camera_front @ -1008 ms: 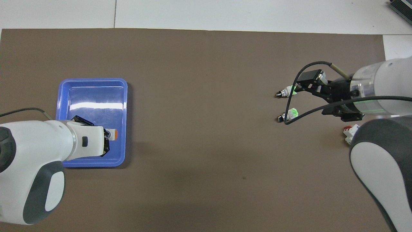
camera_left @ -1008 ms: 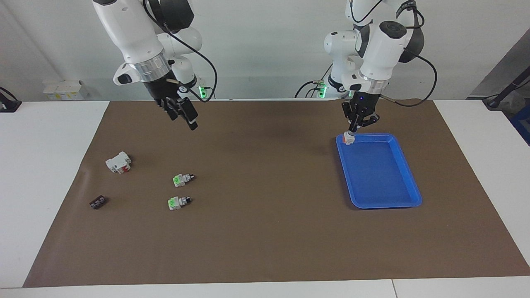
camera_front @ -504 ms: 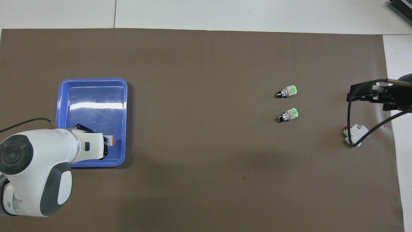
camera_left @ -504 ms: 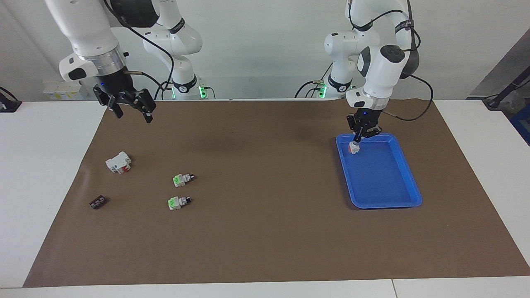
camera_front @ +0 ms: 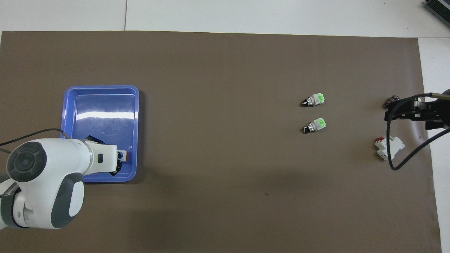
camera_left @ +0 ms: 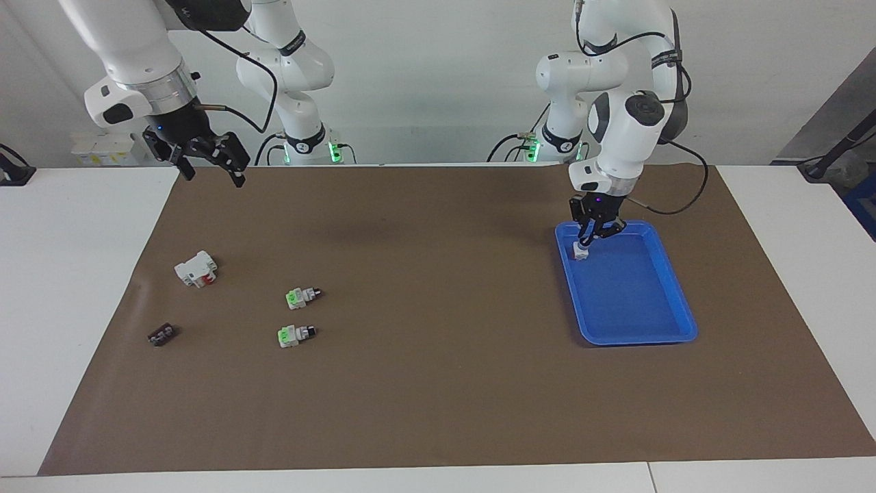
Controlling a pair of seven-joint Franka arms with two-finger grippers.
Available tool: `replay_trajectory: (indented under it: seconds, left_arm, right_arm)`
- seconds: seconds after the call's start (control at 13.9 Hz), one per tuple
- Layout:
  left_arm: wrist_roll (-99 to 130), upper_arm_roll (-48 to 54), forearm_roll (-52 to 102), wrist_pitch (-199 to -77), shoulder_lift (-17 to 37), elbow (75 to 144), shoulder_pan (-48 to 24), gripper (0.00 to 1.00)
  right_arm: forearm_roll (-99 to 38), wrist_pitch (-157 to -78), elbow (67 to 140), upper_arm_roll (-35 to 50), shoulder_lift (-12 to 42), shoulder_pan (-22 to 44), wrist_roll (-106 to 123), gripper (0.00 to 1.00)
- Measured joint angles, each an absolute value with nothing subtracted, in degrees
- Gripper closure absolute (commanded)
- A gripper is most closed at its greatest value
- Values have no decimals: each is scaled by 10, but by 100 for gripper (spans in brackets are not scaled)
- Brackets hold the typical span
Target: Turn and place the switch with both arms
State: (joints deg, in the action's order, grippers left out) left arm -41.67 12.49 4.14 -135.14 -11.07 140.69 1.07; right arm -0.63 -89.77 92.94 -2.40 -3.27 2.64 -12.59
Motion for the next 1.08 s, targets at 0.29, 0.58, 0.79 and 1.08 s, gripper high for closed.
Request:
replay_trajectory:
  seconds: [0.29,0.58,0.79,1.08]
  left_arm:
    - [-393,118,41,-1292,-130,1372,13,1]
    - [-261,117,41,-1207,-178,1339,30,0]
    - [-156,117,41,-1155,-178,1278,41,0]
    - [-131,116,41,-1043,-130,1118,44,0]
  right_arm:
    - [-6,-898,929,-19,-34,28,-126,0]
    - [-6,-898,929,-19,-34,28,-126,0]
    - [-6,-898,929,-19,-34,28,-126,0]
    - [-6,-898,929,-19,-34,28,-126,0]
